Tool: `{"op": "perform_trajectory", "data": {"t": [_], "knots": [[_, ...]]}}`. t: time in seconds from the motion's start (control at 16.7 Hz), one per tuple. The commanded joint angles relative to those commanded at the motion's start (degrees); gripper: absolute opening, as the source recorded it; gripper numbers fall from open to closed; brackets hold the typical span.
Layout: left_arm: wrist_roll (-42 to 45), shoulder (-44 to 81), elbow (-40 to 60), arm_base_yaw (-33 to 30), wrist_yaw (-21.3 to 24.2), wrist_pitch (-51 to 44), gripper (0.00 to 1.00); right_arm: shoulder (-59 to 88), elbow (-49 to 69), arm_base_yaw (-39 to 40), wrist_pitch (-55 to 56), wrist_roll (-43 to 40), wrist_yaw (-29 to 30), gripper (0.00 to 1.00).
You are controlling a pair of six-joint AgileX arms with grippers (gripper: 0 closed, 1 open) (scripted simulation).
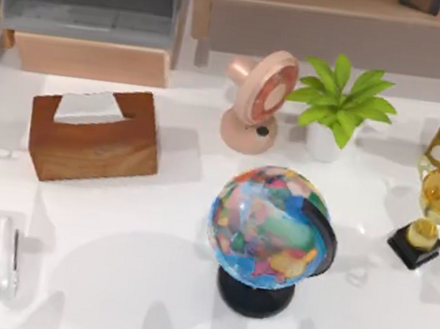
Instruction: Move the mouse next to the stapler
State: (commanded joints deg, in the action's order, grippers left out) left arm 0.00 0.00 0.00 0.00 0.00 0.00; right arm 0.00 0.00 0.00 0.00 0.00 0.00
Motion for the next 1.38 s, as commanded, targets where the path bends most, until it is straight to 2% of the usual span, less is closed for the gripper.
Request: {"op": "perform_trajectory", "data": {"t": [0.3,0.54,0.84,1.38], "knots": [[1.0,3.4,3.4,0.5,0.1,-2.5,1.0,0.0,0.0,0.0,0.0,0.0,0.0,1.0],[4.5,16.5,16.2,2.5,0.6,-11.1,1.0,0.0,0.0,0.0,0.0,0.0,0.0,1.0],[10.4,45.5,44.2,6.6,1.2,-26.3,1.0,0.0,0.0,0.0,0.0,0.0,0.0,1.0],[21.2,110.2,103.8,15.7,2.1,-56.3,1.0,0.0,0.0,0.0,0.0,0.0,0.0,1.0]]}}
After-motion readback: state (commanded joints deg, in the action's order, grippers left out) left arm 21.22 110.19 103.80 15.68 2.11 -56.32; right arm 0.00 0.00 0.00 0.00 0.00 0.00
